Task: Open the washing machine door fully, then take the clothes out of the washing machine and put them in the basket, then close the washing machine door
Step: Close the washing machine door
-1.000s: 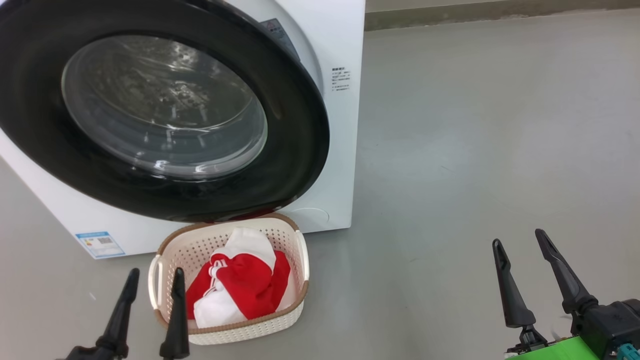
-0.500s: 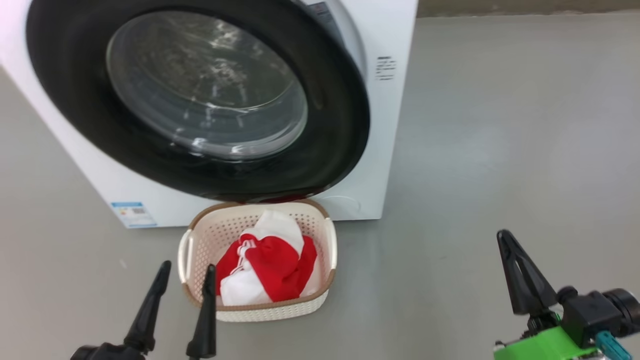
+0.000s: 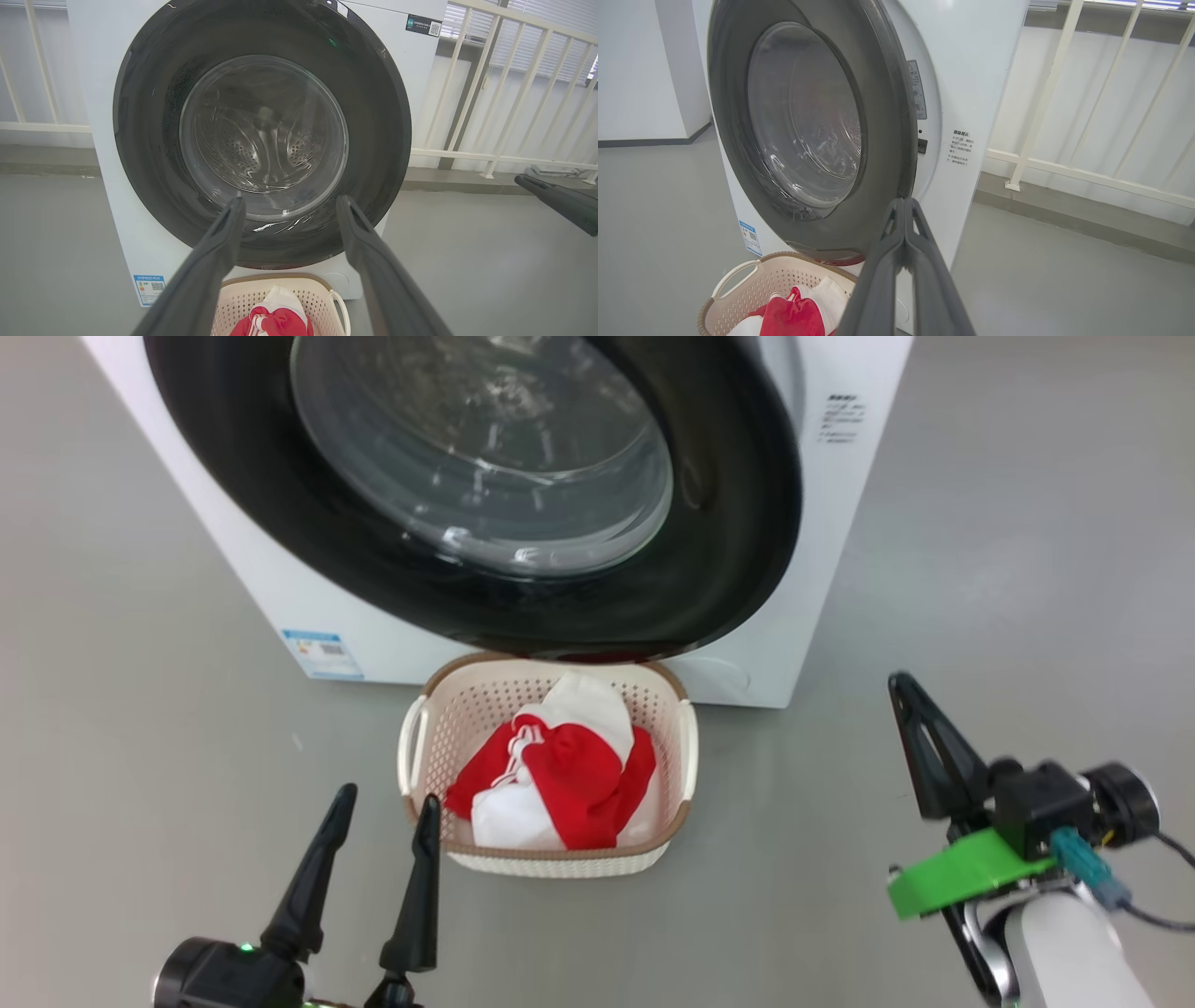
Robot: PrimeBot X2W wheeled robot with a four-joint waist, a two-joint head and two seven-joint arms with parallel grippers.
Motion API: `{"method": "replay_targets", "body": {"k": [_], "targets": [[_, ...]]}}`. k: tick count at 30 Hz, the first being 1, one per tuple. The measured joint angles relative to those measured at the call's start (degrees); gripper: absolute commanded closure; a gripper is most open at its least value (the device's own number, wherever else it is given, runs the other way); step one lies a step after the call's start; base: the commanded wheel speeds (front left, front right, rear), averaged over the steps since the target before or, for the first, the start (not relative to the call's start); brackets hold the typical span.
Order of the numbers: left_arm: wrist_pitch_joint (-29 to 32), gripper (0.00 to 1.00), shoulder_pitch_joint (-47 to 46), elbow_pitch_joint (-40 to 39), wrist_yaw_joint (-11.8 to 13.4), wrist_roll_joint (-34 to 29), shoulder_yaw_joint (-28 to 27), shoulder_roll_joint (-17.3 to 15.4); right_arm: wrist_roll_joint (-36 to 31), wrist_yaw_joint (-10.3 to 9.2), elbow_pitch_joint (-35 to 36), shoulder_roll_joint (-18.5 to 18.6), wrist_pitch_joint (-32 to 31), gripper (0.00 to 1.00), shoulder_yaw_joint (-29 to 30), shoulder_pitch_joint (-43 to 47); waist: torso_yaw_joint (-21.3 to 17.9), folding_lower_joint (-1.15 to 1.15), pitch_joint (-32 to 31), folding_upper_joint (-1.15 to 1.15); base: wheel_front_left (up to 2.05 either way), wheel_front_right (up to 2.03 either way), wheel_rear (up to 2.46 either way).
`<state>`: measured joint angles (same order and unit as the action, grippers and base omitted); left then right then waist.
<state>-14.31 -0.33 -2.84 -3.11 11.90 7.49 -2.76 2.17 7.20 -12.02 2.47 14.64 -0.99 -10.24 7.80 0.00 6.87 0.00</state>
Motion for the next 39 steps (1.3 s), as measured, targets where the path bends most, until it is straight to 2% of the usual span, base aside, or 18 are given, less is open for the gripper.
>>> {"method": "replay_targets", "body": {"k": [9, 18, 29, 39], "targets": [[-0.01, 0.00, -2.24, 0.11, 0.82, 0.80, 2.29, 0.02, -1.87, 0.00, -8.23, 0.62, 0.00, 1.00, 0.08, -11.01, 3.06, 0.00, 3.73, 0.00, 0.00, 0.00, 0.00], [-0.21, 0.00, -3.76, 0.00, 1.14, 0.96, 3.75, 0.03, -2.37, 0.00, -12.43, 1.10, 0.00, 1.00, 0.35, -19.63, 5.07, 0.00, 7.17, 0.00, 0.00, 0.00, 0.00], [-0.24, 0.00, -6.02, -0.52, 1.65, 1.83, 4.79, 0.12, -2.88, 0.03, -17.25, 4.63, 0.04, 1.00, -0.47, -30.06, 7.20, 0.00, 11.70, 0.00, 0.00, 0.00, 0.00], [-0.24, 0.00, -7.10, -0.49, 1.65, 1.89, 5.48, 0.20, -3.03, 0.09, -21.51, 6.61, 0.07, 1.00, -1.43, -35.51, 9.18, 0.00, 13.82, 0.00, 0.00, 0.00, 0.00]]}}
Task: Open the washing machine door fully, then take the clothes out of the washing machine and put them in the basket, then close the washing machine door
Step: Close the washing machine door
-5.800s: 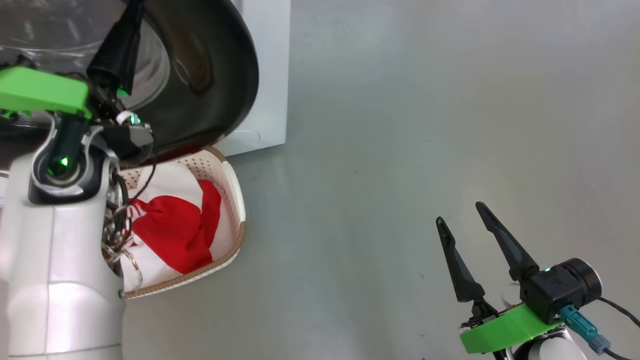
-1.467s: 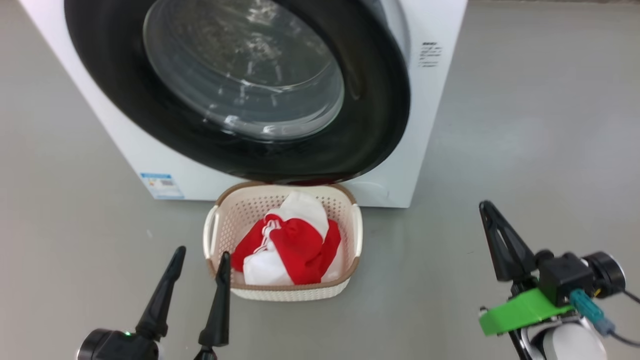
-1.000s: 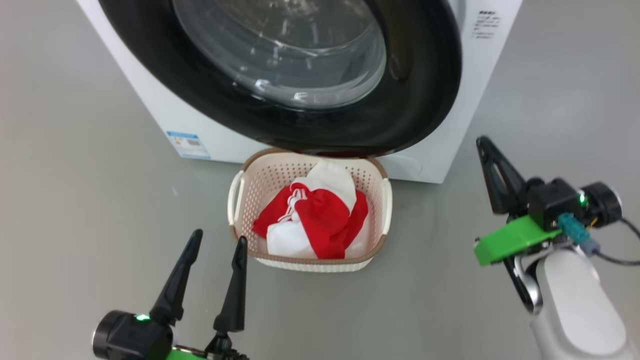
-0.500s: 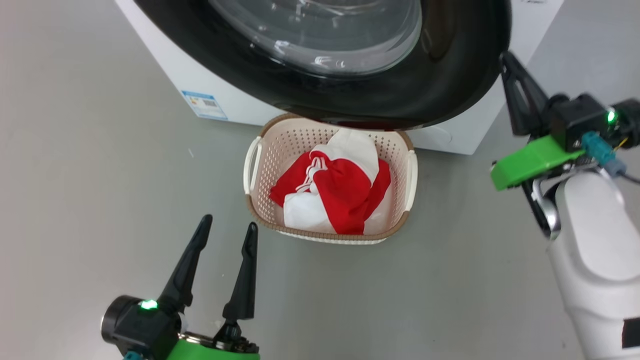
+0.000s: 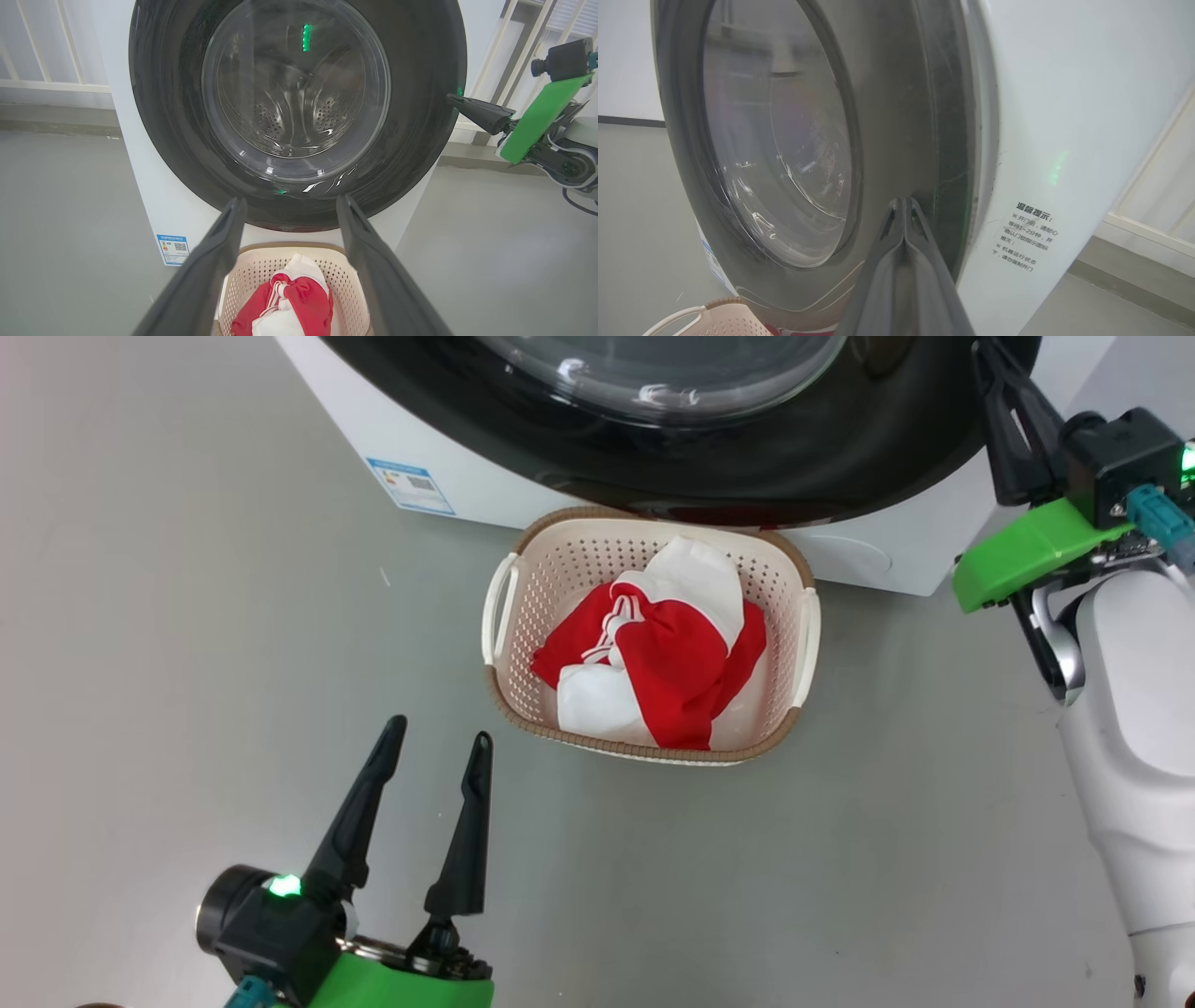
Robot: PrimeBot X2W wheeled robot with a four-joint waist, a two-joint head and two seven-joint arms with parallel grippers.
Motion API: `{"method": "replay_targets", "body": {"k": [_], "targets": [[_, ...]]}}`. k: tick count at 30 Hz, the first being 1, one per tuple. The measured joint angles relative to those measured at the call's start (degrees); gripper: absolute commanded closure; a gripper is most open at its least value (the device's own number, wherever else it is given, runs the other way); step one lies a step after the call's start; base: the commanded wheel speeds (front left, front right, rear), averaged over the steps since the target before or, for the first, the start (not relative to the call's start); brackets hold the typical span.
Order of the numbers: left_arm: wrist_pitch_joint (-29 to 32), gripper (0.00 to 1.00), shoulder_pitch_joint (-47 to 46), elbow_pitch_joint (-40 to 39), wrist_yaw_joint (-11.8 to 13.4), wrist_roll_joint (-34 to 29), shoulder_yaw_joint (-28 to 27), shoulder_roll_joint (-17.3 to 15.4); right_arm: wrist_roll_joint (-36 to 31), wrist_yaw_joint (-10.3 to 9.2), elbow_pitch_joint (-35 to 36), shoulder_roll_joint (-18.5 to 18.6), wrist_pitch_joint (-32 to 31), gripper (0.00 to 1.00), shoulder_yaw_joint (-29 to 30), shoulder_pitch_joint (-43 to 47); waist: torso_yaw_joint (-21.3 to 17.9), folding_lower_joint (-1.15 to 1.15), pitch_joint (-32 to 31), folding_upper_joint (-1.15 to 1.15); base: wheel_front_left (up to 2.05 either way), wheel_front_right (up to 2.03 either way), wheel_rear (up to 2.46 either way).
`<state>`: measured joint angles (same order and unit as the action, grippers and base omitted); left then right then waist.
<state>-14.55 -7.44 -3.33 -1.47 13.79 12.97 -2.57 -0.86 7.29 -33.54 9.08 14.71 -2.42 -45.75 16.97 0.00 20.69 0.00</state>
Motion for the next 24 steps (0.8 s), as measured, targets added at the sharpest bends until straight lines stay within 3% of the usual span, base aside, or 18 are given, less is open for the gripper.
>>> {"method": "replay_targets", "body": {"k": [24], "targets": [[0.00, 0.00, -1.15, 0.03, -0.14, -0.01, 1.20, 0.09, -2.78, 0.77, -5.23, 2.81, 0.52, 1.00, 1.85, -8.59, 2.86, 0.00, 3.73, 0.00, 0.00, 0.00, 0.00]]}}
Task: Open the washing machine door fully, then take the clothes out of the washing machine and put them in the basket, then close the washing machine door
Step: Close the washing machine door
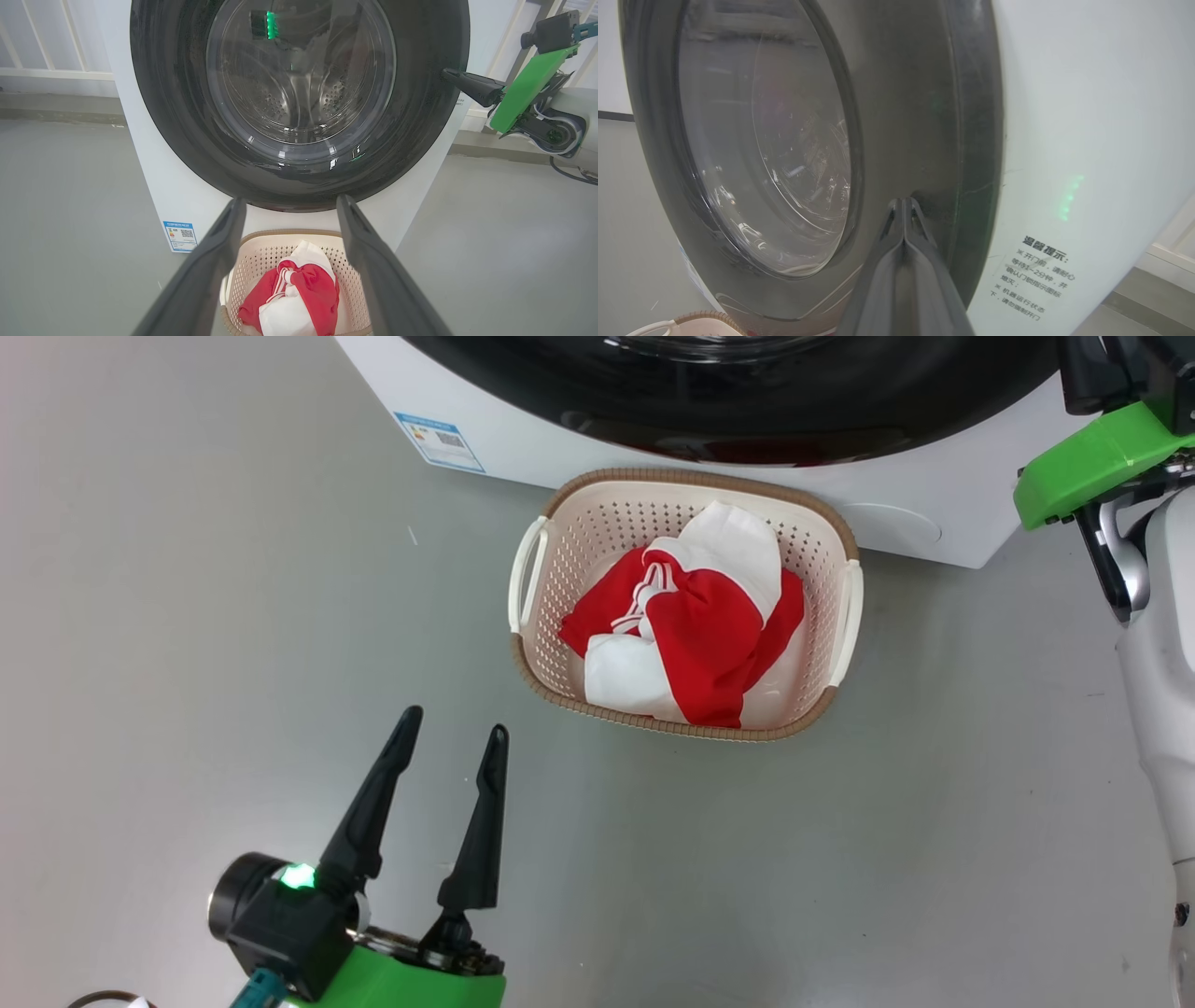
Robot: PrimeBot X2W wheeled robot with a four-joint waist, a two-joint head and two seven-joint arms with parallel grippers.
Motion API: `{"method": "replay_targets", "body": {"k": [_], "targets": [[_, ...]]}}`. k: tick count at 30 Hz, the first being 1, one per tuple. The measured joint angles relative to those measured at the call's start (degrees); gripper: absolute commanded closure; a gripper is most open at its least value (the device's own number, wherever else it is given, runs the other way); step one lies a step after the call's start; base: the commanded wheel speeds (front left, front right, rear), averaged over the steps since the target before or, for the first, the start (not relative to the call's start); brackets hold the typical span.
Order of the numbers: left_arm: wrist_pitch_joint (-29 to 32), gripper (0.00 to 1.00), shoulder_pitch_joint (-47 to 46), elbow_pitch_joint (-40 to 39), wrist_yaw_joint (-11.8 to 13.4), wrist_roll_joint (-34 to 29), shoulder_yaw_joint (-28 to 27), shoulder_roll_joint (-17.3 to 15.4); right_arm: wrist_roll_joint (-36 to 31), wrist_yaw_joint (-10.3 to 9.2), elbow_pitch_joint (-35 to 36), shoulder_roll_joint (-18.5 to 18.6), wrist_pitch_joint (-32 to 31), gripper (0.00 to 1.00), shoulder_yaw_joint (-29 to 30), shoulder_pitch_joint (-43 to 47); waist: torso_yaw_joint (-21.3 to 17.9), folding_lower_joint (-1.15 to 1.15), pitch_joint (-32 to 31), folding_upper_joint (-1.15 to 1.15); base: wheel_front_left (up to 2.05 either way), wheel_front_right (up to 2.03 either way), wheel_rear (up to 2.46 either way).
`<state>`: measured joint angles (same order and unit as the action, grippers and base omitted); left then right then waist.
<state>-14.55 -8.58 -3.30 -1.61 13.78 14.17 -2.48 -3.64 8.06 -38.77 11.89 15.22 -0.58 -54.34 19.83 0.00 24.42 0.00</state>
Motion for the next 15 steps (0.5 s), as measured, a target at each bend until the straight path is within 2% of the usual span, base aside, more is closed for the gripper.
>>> {"method": "replay_targets", "body": {"k": [11, 12, 13, 14, 15], "targets": [[0.00, 0.00, -0.16, 0.15, 0.01, 0.44, -0.07, 0.01, 0.13, -0.12, 2.02, -1.34, -0.09, 1.00, 0.05, 0.73, -2.17, 0.00, -1.19, 0.00, 0.00, 0.00, 0.00], [0.00, 0.00, -0.17, 0.14, 0.01, 0.41, -0.12, 0.01, 0.31, -0.25, 2.71, -1.47, -0.09, 0.71, 0.04, 1.32, -2.50, 0.00, -1.45, 0.00, 0.00, 0.00, 0.00], [0.00, 0.00, -0.18, 0.14, 0.01, 0.31, -0.16, 0.00, 0.60, -0.35, 3.15, -1.74, -0.09, 0.56, -0.01, 2.04, -2.84, 0.00, -1.70, 0.00, 0.00, 0.00, 0.00], [0.00, 0.00, -0.17, 0.18, 0.01, 0.31, -0.18, 0.00, 0.70, -0.34, 3.63, -2.05, -0.10, 0.51, -0.13, 3.05, -3.19, 0.00, -1.99, 0.00, 0.00, 0.00, 0.00], [0.00, 0.00, -0.17, 0.20, 0.02, 0.33, -0.19, 0.01, 0.94, -0.34, 3.99, -2.49, -0.09, 0.27, -0.26, 4.25, -3.58, 0.00, -2.31, 0.00, 0.00, 0.00, 0.00]]}}
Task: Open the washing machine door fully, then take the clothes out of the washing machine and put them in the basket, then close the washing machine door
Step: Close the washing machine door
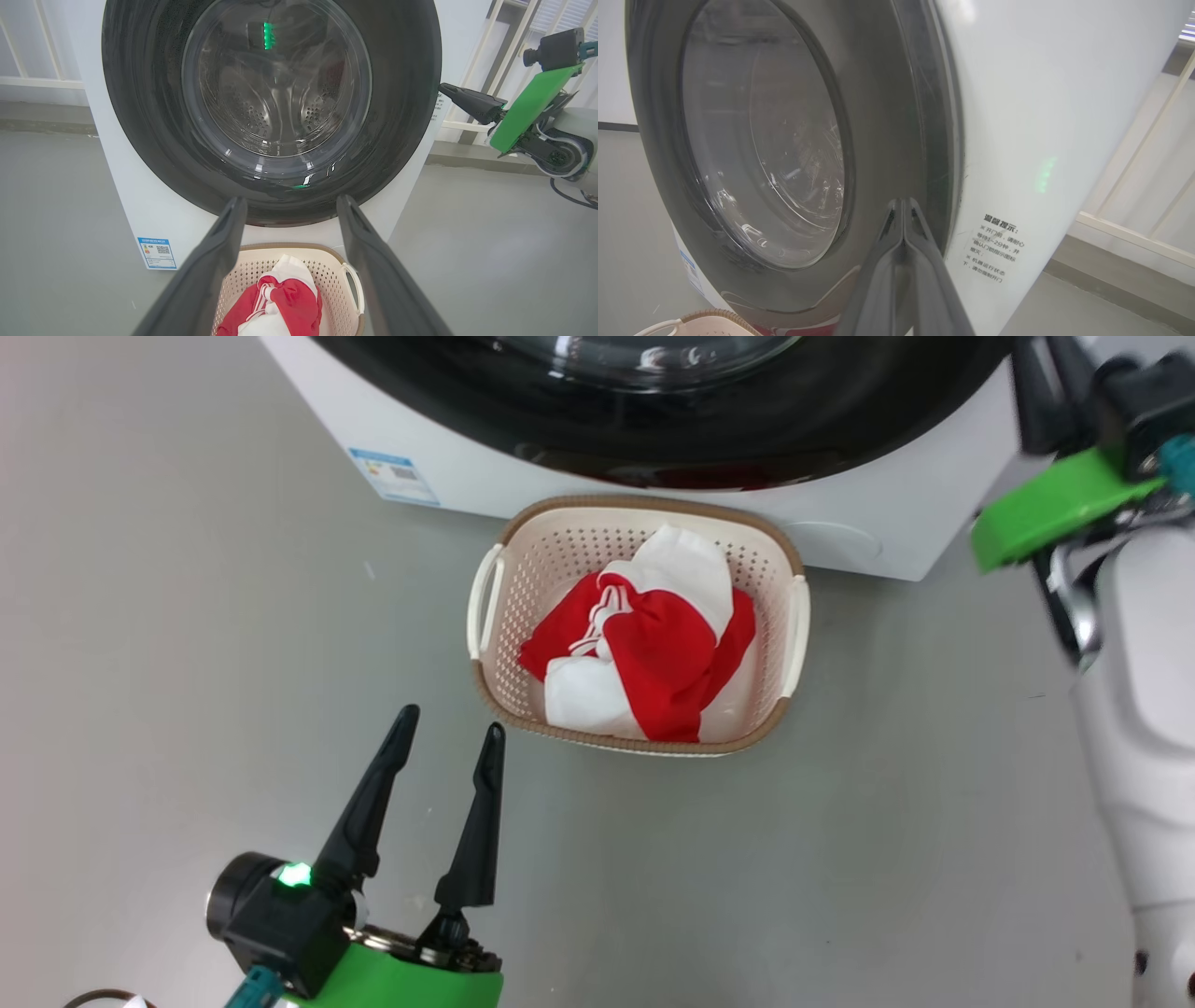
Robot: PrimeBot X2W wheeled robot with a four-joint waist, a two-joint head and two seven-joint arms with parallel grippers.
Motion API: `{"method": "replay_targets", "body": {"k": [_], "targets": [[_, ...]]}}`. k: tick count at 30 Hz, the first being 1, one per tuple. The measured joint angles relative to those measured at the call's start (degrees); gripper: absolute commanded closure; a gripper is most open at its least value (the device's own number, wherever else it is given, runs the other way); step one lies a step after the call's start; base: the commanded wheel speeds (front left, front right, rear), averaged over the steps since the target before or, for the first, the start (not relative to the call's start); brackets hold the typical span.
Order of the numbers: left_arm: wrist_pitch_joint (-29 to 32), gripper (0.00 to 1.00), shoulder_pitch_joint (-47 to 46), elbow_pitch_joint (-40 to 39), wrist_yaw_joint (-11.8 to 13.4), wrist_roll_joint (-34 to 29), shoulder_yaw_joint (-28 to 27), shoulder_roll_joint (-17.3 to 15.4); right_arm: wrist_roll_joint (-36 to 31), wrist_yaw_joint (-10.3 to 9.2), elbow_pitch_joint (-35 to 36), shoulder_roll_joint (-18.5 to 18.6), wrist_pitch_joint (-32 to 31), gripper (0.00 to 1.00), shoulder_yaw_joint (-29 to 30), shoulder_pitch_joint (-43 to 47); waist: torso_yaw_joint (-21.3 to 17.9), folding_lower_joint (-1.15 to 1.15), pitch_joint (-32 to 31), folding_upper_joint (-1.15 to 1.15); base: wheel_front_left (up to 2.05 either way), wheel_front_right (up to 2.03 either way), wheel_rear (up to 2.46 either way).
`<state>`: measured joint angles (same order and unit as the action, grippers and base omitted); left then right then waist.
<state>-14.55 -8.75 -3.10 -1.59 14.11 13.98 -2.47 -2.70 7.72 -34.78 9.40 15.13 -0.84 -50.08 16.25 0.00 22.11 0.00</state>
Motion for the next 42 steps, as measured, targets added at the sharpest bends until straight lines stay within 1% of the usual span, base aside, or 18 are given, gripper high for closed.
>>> {"method": "replay_targets", "body": {"k": [1, 9, 12, 20, 28, 34, 37, 41, 42], "targets": [[0.00, 0.00, 0.01, 0.07, 0.04, 0.02, -0.04, 0.00, 0.55, 0.00, 0.33, -0.49, -0.01, 0.00, -0.21, 1.30, -0.40, 0.00, -0.32, 0.00, 0.00, 0.00, 0.00], [0.00, 0.00, 0.30, 1.00, 0.22, 0.91, -0.92, -0.02, 3.22, 0.00, 5.41, -2.83, -0.04, 0.00, -2.67, 11.13, -4.33, 0.00, -3.22, 0.00, 0.00, 0.00, 0.00], [0.00, 0.00, 0.46, 1.52, 1.16, 0.81, -1.59, -0.02, 3.31, -0.01, 8.45, -3.46, -0.07, 0.00, -2.78, 15.21, -6.10, 0.00, -4.29, 0.00, 0.00, 0.00, 0.00], [0.00, 0.00, 1.16, 1.90, 1.31, -0.08, -3.12, -0.04, 4.50, -0.01, 14.67, -5.14, -0.08, 0.00, -2.34, 24.83, -10.74, 0.00, -7.22, 0.00, 0.00, 0.00, 0.00], [0.00, 0.00, 3.08, 2.15, 1.65, -0.15, -4.81, -0.09, 4.75, -0.01, 19.29, -6.12, -0.08, 0.00, -0.54, 31.50, -14.45, 0.00, -10.62, 0.00, 0.00, 0.00, 0.00], [0.00, 0.00, 4.57, 2.18, 2.14, -0.98, -5.63, -0.09, 4.79, -0.01, 21.80, -6.17, -0.08, 0.00, 0.37, 34.86, -16.21, 0.00, -12.76, 0.00, 0.00, 0.00, 0.00], [0.00, 0.00, 5.52, 2.31, 2.12, -2.27, -5.99, -0.09, 5.20, -0.01, 23.03, -6.22, -0.07, 0.00, 0.47, 36.74, -17.05, 0.00, -13.97, 0.00, 0.00, 0.00, 0.00], [0.00, 0.00, 6.11, 2.42, 1.91, -2.45, -6.41, -0.10, 5.26, -0.01, 24.60, -6.34, -0.07, 0.00, 1.16, 39.41, -17.99, 0.00, -15.55, 0.00, 0.00, 0.00, 0.00], [0.00, 0.00, 6.56, 2.47, 1.48, -2.56, -6.45, -0.11, 5.27, -0.01, 24.86, -6.35, -0.08, 0.00, 1.45, 39.97, -18.21, 0.00, -15.92, 0.00, 0.00, 0.00, 0.00]]}}
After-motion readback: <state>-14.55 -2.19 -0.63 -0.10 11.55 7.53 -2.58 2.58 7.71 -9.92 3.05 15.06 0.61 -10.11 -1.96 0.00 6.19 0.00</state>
